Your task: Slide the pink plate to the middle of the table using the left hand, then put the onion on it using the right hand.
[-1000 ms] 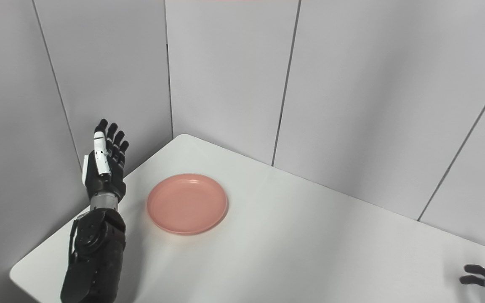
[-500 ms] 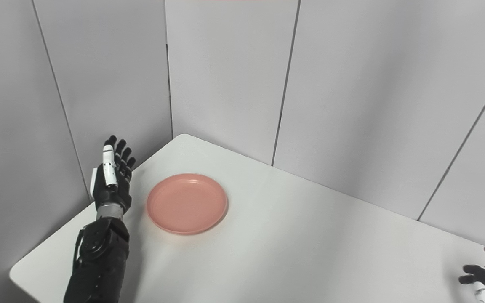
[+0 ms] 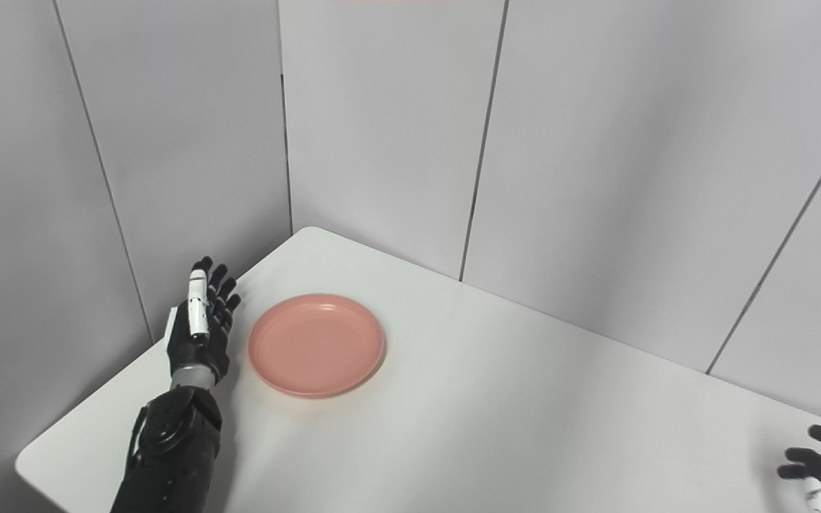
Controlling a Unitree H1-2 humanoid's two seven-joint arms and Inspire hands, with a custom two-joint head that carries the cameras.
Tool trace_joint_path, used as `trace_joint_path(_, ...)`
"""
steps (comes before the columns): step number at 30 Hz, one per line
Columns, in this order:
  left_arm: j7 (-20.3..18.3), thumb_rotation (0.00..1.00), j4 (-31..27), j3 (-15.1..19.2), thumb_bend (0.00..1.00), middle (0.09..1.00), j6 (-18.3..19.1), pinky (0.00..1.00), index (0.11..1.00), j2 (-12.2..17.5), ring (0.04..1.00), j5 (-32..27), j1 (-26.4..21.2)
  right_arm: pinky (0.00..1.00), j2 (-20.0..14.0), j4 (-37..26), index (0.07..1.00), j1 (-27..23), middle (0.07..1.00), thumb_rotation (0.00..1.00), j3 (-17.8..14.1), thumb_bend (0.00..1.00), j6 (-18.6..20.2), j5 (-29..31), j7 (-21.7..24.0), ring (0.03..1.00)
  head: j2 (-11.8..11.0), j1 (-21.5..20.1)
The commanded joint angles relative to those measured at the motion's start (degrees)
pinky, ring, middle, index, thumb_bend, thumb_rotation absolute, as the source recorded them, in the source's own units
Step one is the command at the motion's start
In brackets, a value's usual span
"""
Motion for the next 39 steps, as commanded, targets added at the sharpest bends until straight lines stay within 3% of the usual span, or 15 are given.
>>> trace_joint_path(1,-1.8,1.0,-1.1,-0.9,0.33,0.976,0.0,0.98,0.967,1.9,0.971,-0.6,-2.0,0.76,3.0,5.5,0.637,10.0,0.506,0.73,0.7,0.3,-0.6,0.0,0.3,0.419,0.1,0.0)
trace_joint_path(2,-1.8,1.0,-0.9,-1.1,0.33,0.976,0.3,0.99,0.967,1.9,0.971,-0.6,-2.0,0.75,3.0,5.5,0.631,10.1,0.504,0.81,0.7,0.28,-0.6,-0.1,0.2,0.414,0.1,0.0)
trace_joint_path(4,-2.2,1.0,-0.2,-1.4,0.33,0.976,0.4,0.98,0.97,2.0,0.97,-0.7,-2.0,0.71,3.0,5.6,0.617,10.1,0.5,0.89,0.7,0.27,-0.8,-0.1,0.3,0.408,0.2,0.0)
trace_joint_path(12,-5.3,1.0,2.4,-2.0,0.33,0.986,1.6,1.0,0.976,2.6,0.98,-2.8,-2.2,0.57,3.0,5.0,0.561,10.3,0.476,0.91,0.8,0.27,-0.3,0.3,0.6,0.384,0.5,-0.2)
trace_joint_path(13,-5.8,1.0,2.9,-2.2,0.33,0.987,1.6,1.0,0.979,2.8,0.981,-2.8,-2.2,0.5,2.9,5.4,0.55,10.2,0.472,0.46,0.8,0.32,-0.5,0.2,0.6,0.38,0.5,-0.2)
trace_joint_path(14,-6.1,1.0,3.3,-2.5,0.33,0.987,1.9,1.0,0.979,2.9,0.981,-2.9,-2.3,0.49,3.0,5.5,0.548,10.2,0.472,0.37,0.7,0.34,-0.6,0.2,0.6,0.379,0.5,-0.2)
trace_joint_path(15,-6.3,1.0,3.6,-2.7,0.33,0.986,2.1,1.0,0.979,3.1,0.98,-2.9,-2.3,0.45,3.0,5.5,0.536,10.1,0.468,0.15,0.7,0.37,-0.6,0.2,0.5,0.377,0.5,-0.2)
trace_joint_path(18,-6.7,1.0,4.5,-3.2,0.32,0.978,2.6,0.99,0.971,3.4,0.974,-3.2,-2.4,0.43,3.1,5.0,0.52,10.4,0.467,0.01,0.7,0.38,-0.5,0.3,0.4,0.376,0.8,-0.5)
trace_joint_path(29,-10.1,1.0,8.4,-4.6,0.34,0.971,2.8,0.97,0.964,3.5,0.965,-3.9,-3.5,0.42,3.3,3.6,0.485,10.8,0.478,0.0,0.9,0.38,0.5,0.1,0.1,0.382,1.3,-1.2)
trace_joint_path(39,-13.1,1.0,10.2,-7.8,0.35,0.981,3.6,0.97,0.977,3.1,0.973,-3.3,-4.5,0.42,3.6,3.6,0.48,11.0,0.514,0.0,0.8,0.38,-0.3,0.1,0.1,0.418,2.0,-2.5)
